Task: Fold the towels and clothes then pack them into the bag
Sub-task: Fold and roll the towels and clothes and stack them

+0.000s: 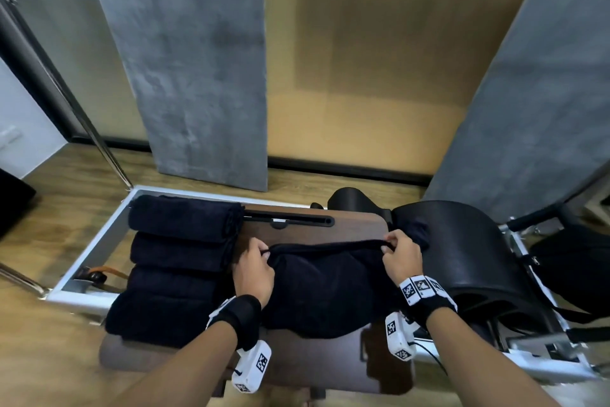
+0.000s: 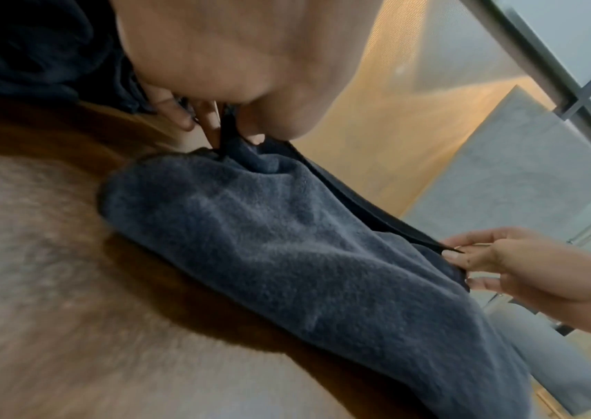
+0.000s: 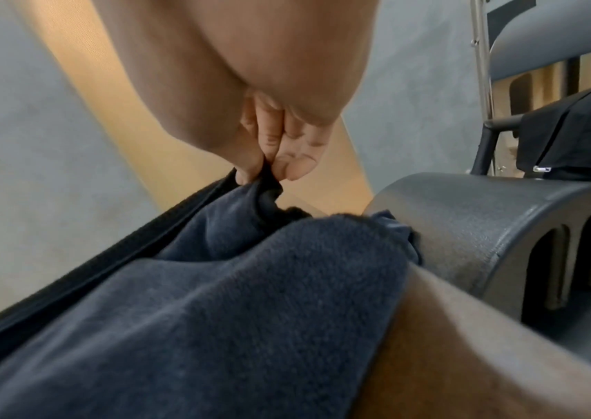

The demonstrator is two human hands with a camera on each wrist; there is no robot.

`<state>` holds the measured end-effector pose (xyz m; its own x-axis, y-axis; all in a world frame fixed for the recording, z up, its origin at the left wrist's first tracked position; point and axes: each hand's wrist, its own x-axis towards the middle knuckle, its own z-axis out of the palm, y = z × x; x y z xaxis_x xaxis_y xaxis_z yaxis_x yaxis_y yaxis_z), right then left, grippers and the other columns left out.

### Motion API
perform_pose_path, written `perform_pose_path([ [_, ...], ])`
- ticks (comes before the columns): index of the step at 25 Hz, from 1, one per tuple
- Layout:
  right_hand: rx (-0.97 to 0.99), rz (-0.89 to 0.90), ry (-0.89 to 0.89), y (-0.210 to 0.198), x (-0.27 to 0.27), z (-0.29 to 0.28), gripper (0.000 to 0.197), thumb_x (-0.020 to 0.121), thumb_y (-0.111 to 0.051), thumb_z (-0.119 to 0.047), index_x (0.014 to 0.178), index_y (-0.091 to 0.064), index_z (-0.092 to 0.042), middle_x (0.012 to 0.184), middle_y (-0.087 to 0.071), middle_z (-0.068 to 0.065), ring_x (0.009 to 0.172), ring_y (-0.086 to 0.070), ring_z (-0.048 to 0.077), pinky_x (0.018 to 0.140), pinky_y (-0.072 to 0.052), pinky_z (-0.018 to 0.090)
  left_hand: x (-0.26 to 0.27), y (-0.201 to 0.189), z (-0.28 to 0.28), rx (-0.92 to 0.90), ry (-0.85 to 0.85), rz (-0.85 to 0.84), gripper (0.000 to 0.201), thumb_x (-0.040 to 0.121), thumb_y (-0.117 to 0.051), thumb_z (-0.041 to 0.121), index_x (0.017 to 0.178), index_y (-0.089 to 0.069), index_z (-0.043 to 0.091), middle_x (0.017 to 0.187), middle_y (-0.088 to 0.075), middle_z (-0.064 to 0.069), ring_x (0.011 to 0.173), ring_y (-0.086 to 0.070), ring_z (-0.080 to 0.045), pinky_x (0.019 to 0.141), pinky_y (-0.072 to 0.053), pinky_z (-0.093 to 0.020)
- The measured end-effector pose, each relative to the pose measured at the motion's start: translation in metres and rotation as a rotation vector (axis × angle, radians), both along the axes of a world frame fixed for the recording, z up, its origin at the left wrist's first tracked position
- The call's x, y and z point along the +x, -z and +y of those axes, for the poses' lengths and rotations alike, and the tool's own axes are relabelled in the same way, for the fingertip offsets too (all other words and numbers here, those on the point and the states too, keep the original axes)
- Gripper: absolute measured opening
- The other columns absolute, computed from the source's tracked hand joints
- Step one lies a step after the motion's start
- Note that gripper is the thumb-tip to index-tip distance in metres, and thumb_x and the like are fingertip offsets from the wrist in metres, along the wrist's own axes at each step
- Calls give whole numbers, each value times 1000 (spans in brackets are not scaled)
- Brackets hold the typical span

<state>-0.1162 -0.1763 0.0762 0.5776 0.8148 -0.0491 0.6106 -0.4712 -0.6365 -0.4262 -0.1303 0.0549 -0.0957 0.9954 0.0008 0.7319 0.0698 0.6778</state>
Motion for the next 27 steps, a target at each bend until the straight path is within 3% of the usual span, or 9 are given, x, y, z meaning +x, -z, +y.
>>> perform_pose_path([
  [3, 96, 33, -10, -21, 0, -16, 24, 91, -73, -6, 114, -77, -11, 105, -78, 8, 105, -71, 27, 95, -54, 35, -11, -7, -19, 101, 15, -65, 24, 97, -68, 3, 112, -58, 20, 109, -67, -3, 98, -66, -30, 85, -53, -45],
  [7, 278, 108, -9, -62, 10, -48, 10, 80, -87, -14, 87, -84, -20, 76, -76, -11, 84, -74, 14, 82, -53, 27, -33, -37, -35, 184, -11, -279, 31, 92, -78, 4, 117, -68, 19, 100, -65, 6, 98, -66, -22, 89, -55, -35],
  [10, 376, 234, -11, -91, 17, -75, 12, 80, -89, -16, 76, -81, -24, 68, -75, -5, 59, -65, 10, 68, -54, 32, -58, -73, -36, 351, 42, -434, 22, 81, -87, 1, 89, -77, 19, 89, -73, 5, 88, -71, -15, 82, -50, -14],
  [13, 497, 289, -64, -127, 11, -95, 8, 88, -82, -18, 81, -79, -17, 53, -66, 9, 45, -55, 17, 53, -48, 26, -82, -116, -39, 406, 133, -581, 19, 80, -90, 4, 86, -82, 20, 88, -79, 3, 87, -73, -11, 85, -54, -19],
  [16, 602, 391, -109, -164, -2, -111, 12, 93, -76, -13, 82, -74, -8, 54, -64, 13, 41, -61, 24, 41, -45, 26, -96, -154, -41, 454, 212, -674, 16, 82, -88, 4, 89, -82, 17, 92, -79, -1, 86, -72, -10, 84, -54, -19],
  [19, 703, 486, -110, -189, -16, -124, 10, 95, -74, -8, 88, -70, -2, 62, -68, 21, 51, -70, 31, 48, -55, 30, -106, -182, -43, 474, 255, -720, 17, 89, -83, 7, 92, -80, 23, 93, -76, -6, 75, -68, -11, 73, -54, -19],
  [23, 841, 535, -110, -209, -37, -140, 5, 97, -68, 0, 93, -70, -1, 85, -74, 24, 78, -79, 30, 72, -63, 28, -110, -205, -56, 427, 238, -804, 18, 96, -78, 17, 88, -79, 34, 68, -74, -4, 43, -64, -17, 39, -43, -19],
  [25, 821, 538, -117, -216, -44, -147, 5, 100, -65, -2, 97, -69, 0, 79, -74, 17, 66, -76, 23, 61, -60, 26, -109, -212, -63, 420, 232, -863, 15, 98, -77, 19, 89, -77, 31, 80, -77, -7, 44, -69, -26, 36, -43, -21],
  [27, 757, 510, -75, -220, -42, -152, 10, 99, -67, -7, 97, -69, 2, 60, -68, 4, 40, -58, 12, 40, -45, 21, -109, -216, -67, 410, 216, -932, 11, 98, -77, 21, 90, -76, 27, 87, -78, -8, 53, -74, -33, 36, -47, -23],
])
